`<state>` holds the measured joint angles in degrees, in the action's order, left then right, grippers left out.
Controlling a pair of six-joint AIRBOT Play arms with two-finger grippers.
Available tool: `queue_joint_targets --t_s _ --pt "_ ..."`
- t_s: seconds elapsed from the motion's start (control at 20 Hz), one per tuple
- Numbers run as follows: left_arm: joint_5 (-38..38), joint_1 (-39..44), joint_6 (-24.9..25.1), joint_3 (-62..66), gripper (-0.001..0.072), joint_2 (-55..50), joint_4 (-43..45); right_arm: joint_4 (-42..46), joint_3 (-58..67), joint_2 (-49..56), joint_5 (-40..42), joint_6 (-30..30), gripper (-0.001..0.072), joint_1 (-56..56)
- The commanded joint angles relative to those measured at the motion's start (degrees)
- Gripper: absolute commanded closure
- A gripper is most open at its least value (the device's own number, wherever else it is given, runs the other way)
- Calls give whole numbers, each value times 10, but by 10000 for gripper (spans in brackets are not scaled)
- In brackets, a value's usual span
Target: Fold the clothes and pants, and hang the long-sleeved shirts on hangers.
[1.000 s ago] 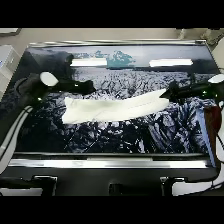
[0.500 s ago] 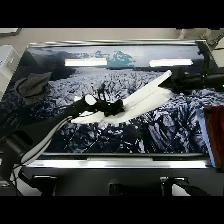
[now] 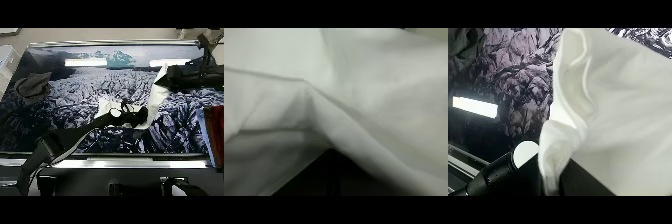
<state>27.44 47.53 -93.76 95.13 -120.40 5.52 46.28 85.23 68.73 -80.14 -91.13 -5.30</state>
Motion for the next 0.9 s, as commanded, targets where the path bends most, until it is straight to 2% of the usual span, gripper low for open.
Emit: queue_joint_targets --t_s 0.0,0.05,0.2,0.25,0.5,0.65,0.7,0.75,0.85 --pt "17 -21 10 23 689 -15 40 9 0 31 10 -8 674 3" --pt "35 -46 7 21 690 -2 103 -10 0 49 17 -3 674 4" --pt "83 -150 -82 14 690 78 328 -57 0 97 71 19 674 53" --pt "104 -192 -95 14 690 111 389 -72 0 110 91 21 674 75" --pt "209 -373 -97 14 689 275 550 -137 0 206 170 22 673 199" --pt "276 -422 -60 14 688 353 595 -137 0 291 192 -3 671 258" --pt "297 -426 -45 14 688 371 596 -137 0 323 204 -21 609 276" --pt "314 -427 -33 14 688 388 597 -140 0 352 212 -39 502 292" --pt "335 -423 -20 14 688 412 596 -177 0 393 233 -35 9 307"
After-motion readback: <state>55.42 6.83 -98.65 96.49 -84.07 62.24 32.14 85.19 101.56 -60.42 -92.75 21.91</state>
